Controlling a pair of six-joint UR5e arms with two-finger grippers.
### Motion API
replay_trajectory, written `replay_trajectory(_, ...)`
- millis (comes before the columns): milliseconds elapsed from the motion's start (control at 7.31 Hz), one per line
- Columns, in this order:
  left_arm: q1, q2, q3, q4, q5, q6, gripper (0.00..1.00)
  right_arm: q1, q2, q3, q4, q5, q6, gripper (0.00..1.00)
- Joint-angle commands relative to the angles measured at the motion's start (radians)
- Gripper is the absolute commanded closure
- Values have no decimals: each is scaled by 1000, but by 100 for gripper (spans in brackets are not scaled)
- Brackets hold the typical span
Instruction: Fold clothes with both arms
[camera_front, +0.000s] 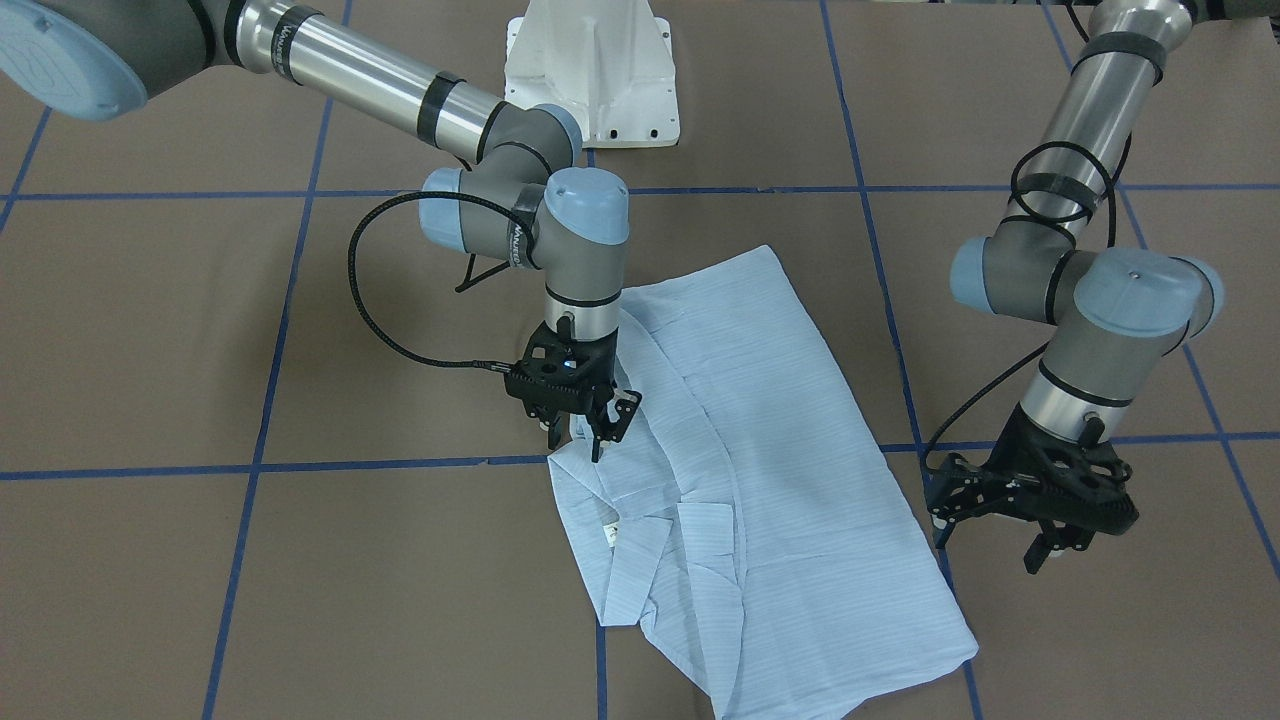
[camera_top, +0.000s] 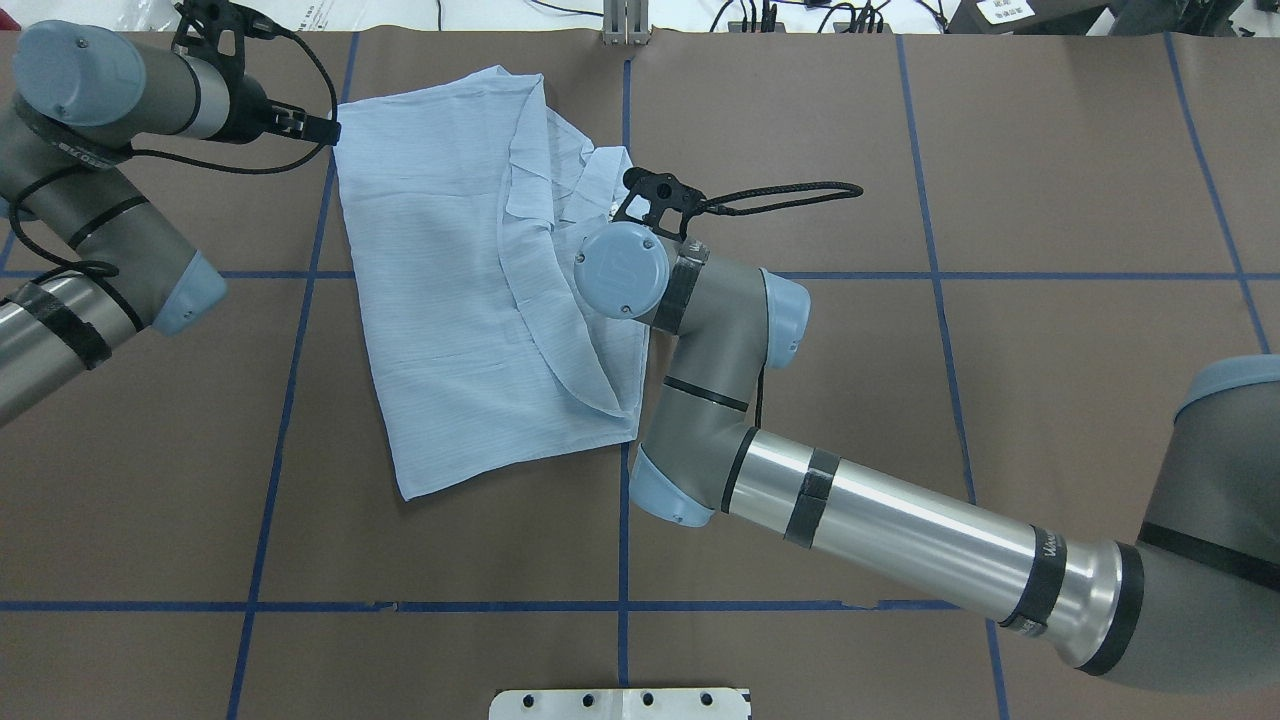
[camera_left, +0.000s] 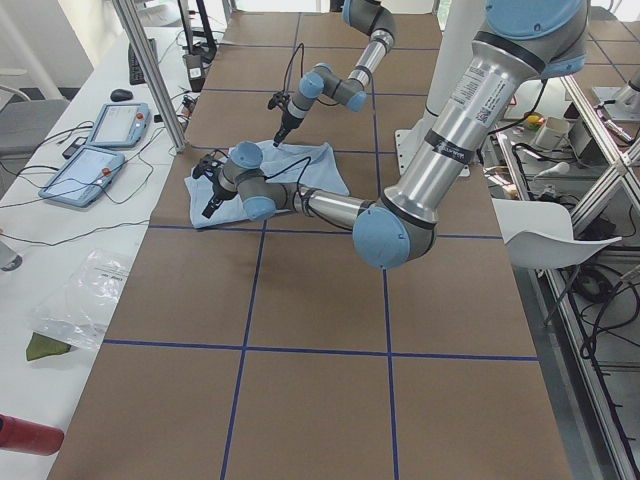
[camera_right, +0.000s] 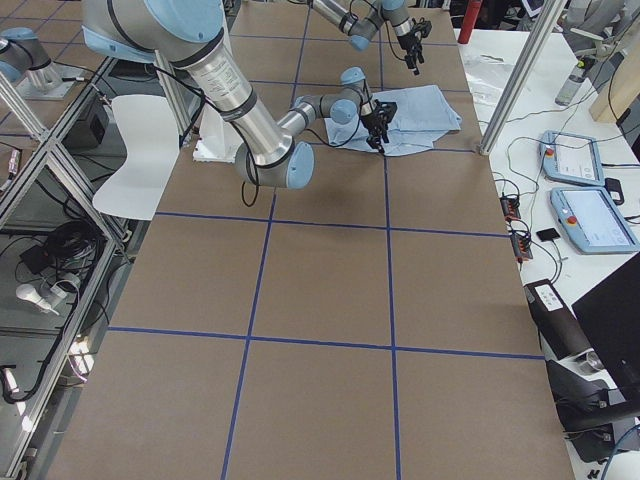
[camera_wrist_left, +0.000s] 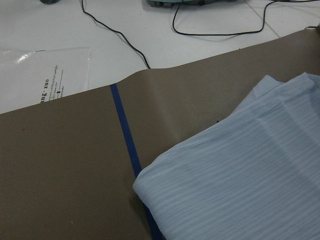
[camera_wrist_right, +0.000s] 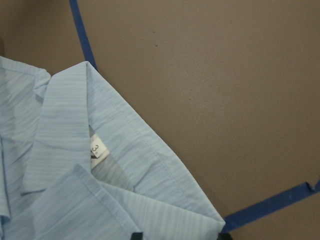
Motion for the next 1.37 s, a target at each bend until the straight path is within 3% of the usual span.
replay_trajectory(0, 0, 0, -2, 0, 0, 0, 0, 0, 1, -4, 2, -12, 5, 66)
replay_trajectory(137, 0, 0, -2, 0, 0, 0, 0, 0, 1, -7, 2, -14, 5, 89)
replay_trajectory(274, 0, 0, -2, -2, 0, 0, 0, 0, 0, -7, 0, -14, -4, 100)
replay_trajectory(547, 2, 0, -3, -2, 0, 0, 0, 2, 1, 2, -1, -12, -26, 100)
replay_trajectory(821, 3, -2, -6, -2, -2, -43, 0, 3, -43, 88, -10, 7, -43, 100)
replay_trajectory(1232, 5, 0, -12, -2, -2, -46, 0, -44, -326, 435, -32, 0, -43, 100)
